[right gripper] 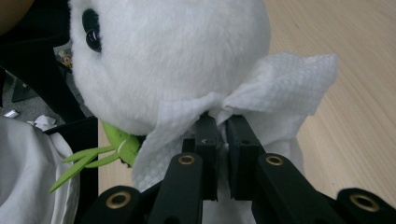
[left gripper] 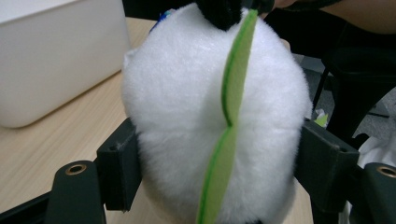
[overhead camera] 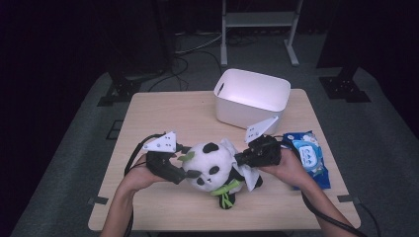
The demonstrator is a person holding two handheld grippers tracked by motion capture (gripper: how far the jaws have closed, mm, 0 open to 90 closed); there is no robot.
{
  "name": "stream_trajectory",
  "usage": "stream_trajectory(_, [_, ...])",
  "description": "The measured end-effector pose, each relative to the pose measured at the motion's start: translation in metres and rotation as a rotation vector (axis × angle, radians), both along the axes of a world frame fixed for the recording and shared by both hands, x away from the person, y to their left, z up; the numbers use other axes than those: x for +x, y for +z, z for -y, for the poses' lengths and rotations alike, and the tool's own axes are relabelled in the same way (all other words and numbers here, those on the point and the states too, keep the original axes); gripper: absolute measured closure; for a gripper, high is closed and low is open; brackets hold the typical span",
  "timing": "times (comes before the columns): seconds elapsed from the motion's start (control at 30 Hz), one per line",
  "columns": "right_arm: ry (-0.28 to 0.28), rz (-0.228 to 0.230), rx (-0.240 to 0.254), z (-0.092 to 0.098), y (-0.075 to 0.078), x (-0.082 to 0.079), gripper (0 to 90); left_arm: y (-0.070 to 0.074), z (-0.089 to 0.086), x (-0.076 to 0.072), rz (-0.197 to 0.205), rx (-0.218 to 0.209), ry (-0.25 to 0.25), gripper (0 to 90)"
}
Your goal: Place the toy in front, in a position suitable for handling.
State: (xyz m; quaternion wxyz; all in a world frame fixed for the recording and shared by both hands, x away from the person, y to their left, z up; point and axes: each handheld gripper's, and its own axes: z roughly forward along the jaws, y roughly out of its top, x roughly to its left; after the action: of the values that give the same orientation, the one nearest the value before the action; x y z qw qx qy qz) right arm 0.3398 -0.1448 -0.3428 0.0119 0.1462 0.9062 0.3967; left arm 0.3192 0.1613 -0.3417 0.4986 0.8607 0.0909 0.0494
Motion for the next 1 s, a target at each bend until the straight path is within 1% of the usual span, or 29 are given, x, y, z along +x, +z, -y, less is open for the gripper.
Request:
stream_trajectory(0.17, [-0.002, -0.008, -0.004, 0.002, -0.001, 0.000, 83.7, 0.011, 0.007, 0.001, 0.025, -0.001, -0.014, 25.3])
stream_trajectory(0.23, [-0.003, -0.012, -0.005, 0.002, -0.003, 0.000, 83.7, 0.014, 0.010, 0.003, 0.032, -0.010, -0.019, 25.9])
stream_trajectory(0.3, [-0.003, -0.016, -0.014, 0.001, -0.006, 0.001, 83.7, 0.016, 0.013, 0.004, 0.036, 0.000, -0.024, 25.9])
stream_trajectory(0.37, [-0.004, -0.024, -0.009, 0.002, -0.010, 0.001, 83.7, 0.016, 0.015, 0.004, 0.033, 0.002, -0.026, 25.9])
stream_trajectory(0.43, [-0.006, -0.029, -0.005, 0.004, -0.011, 0.002, 83.7, 0.013, 0.015, 0.004, 0.030, -0.012, -0.023, 25.9])
stream_trajectory(0.5, [-0.008, -0.019, -0.021, 0.007, -0.010, 0.002, 83.7, 0.011, 0.016, 0.003, 0.029, -0.028, -0.024, 25.9])
stream_trajectory(0.53, [-0.015, -0.023, -0.026, 0.008, -0.008, 0.001, 83.6, 0.010, 0.017, 0.003, 0.029, -0.030, -0.025, 25.8])
stream_trajectory(0.57, [-0.014, -0.015, -0.036, 0.010, -0.007, 0.002, 83.7, 0.010, 0.018, 0.003, 0.028, -0.029, -0.021, 25.8])
stream_trajectory(0.6, [-0.021, -0.011, -0.042, 0.012, -0.005, 0.001, 83.7, 0.010, 0.018, 0.003, 0.031, -0.025, -0.021, 25.7])
stream_trajectory(0.7, [-0.033, 0.007, -0.029, 0.018, 0.004, 0.000, 83.6, 0.009, 0.019, 0.002, 0.034, -0.033, -0.024, 25.5])
stream_trajectory(0.8, [-0.044, 0.023, -0.002, 0.024, 0.016, 0.000, 83.6, 0.007, 0.020, 0.002, 0.033, -0.043, -0.024, 25.1])
stream_trajectory(0.93, [-0.038, 0.045, 0.032, 0.027, 0.033, -0.002, 83.6, 0.006, 0.022, 0.003, 0.032, -0.052, -0.025, 24.9])
stream_trajectory(0.97, [-0.038, 0.045, 0.032, 0.027, 0.033, -0.002, 83.6, 0.005, 0.024, 0.003, 0.032, -0.059, -0.027, 24.9])
stream_trajectory(1.0, [-0.030, 0.061, 0.044, 0.026, 0.042, -0.003, 83.6, 0.005, 0.025, 0.002, 0.035, -0.058, -0.028, 24.9])
